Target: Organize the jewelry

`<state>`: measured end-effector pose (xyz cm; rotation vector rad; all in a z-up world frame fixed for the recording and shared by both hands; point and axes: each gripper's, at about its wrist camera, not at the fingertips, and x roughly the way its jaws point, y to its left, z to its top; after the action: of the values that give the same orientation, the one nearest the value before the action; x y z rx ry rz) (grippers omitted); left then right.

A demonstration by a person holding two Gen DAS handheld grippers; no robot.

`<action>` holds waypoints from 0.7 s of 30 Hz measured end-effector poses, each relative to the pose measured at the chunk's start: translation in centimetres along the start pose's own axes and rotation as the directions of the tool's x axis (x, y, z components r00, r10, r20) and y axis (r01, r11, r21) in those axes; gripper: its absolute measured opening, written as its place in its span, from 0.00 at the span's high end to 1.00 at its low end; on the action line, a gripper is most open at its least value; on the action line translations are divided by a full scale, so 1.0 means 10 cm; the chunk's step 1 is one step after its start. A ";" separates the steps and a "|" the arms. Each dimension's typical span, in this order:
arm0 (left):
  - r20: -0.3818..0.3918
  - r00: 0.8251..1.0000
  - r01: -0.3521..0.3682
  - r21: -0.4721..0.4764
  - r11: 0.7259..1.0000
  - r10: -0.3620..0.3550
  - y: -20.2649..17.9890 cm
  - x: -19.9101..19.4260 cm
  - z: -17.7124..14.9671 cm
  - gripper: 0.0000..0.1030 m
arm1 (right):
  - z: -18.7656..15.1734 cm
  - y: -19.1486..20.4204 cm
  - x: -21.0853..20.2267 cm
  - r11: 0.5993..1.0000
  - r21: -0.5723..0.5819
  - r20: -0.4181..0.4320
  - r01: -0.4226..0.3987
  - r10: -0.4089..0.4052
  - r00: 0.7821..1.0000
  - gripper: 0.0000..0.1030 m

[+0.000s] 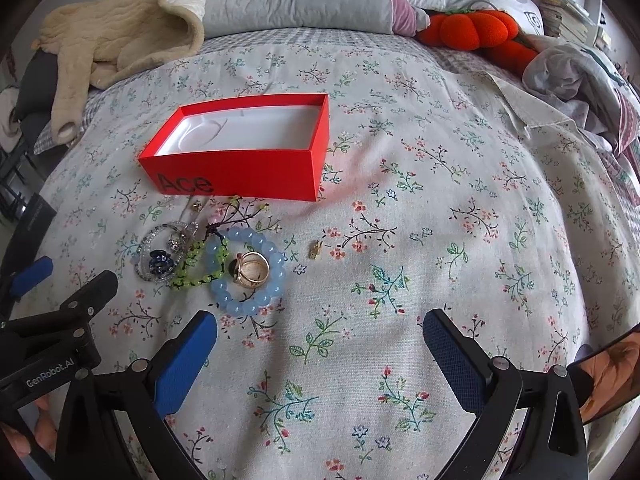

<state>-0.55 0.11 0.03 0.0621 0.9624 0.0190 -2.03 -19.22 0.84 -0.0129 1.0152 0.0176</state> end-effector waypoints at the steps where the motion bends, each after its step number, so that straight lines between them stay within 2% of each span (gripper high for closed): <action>1: -0.001 1.000 -0.001 -0.001 1.000 0.001 0.00 0.00 0.00 0.00 | 0.00 0.00 -0.01 1.000 -0.001 0.002 0.000 0.000 1.000 0.00; 21: 0.010 1.000 0.011 -0.003 1.000 -0.011 0.03 -0.03 0.01 0.00 | -0.01 0.00 0.03 1.000 0.002 -0.012 0.007 -0.007 1.000 0.00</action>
<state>-0.65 0.35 0.32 0.0543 0.9527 0.0102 -1.91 -19.17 0.54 -0.0147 1.0273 0.0106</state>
